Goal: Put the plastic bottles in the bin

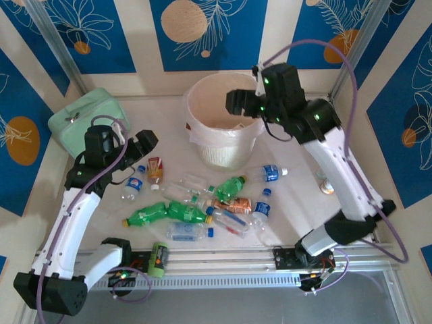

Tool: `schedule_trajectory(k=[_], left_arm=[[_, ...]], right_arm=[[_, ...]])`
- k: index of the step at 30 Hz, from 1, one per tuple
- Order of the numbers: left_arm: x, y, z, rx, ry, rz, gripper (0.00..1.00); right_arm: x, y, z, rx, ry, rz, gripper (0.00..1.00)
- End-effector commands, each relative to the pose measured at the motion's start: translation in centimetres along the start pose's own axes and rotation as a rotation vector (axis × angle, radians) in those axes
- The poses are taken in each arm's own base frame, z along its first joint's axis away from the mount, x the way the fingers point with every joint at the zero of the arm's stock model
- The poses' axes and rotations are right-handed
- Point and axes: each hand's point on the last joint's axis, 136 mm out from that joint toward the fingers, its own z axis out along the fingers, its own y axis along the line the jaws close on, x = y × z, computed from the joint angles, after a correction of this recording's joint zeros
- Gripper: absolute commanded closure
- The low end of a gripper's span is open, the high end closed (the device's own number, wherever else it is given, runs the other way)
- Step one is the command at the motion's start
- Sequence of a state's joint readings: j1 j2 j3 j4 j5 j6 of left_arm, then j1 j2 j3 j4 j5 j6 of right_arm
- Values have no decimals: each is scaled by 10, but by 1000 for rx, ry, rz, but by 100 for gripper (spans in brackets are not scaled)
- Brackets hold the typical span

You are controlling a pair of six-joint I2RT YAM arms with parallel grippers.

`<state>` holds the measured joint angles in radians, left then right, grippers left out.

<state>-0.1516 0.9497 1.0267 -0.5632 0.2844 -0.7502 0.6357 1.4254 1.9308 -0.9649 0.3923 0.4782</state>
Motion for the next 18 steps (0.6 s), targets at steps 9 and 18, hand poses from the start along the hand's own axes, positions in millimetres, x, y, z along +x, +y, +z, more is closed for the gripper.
schedule_trajectory(k=[9,18], left_arm=[[35,24,6,-31,106,-62,24],[43,15,4,25,147,-42,25]], right_arm=[[119,-86,-24,217,175,337,16],[205,-142,29,401,428,643,16]])
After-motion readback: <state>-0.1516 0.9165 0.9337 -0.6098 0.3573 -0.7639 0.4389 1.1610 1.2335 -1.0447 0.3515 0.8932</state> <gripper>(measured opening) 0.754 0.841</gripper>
